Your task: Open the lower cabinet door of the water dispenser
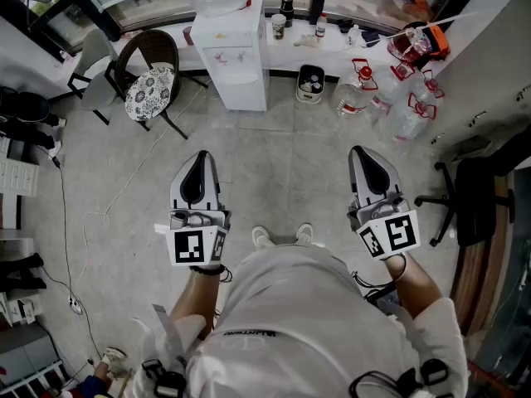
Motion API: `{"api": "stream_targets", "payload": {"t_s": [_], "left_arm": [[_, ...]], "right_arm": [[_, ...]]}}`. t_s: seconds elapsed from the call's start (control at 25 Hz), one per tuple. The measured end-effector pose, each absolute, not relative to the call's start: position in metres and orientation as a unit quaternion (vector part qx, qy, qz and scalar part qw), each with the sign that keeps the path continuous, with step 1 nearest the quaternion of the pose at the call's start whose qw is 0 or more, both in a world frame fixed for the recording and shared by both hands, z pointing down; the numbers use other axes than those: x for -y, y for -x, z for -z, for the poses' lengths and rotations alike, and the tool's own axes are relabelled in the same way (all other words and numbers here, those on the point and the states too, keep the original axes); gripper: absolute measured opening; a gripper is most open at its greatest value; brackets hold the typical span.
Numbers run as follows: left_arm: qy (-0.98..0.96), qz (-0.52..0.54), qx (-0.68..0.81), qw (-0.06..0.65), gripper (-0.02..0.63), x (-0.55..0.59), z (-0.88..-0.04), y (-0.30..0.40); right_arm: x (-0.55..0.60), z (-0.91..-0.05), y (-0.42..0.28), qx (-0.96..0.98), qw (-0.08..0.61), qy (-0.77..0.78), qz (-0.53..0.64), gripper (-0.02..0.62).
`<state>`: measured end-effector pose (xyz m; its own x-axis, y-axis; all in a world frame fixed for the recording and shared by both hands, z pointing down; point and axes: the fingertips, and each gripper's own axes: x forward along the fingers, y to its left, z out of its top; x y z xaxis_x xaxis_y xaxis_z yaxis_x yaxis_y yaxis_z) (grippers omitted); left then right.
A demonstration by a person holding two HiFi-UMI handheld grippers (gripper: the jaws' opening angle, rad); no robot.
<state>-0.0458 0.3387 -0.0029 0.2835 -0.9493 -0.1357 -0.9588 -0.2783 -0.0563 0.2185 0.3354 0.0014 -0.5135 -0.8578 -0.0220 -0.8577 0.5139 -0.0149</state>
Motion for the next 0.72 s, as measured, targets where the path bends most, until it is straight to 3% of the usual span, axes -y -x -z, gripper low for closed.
{"api": "stream_targets", "payload": {"t_s": [0.72], "left_arm": [[0.825,-0.041,-0.561,0.061,0.002,-0.342,-0.004,0.094]], "right_arm": [[-0.339,0.003,-0.136,-0.878,0.018,0.478,-0.011,0.020]]}}
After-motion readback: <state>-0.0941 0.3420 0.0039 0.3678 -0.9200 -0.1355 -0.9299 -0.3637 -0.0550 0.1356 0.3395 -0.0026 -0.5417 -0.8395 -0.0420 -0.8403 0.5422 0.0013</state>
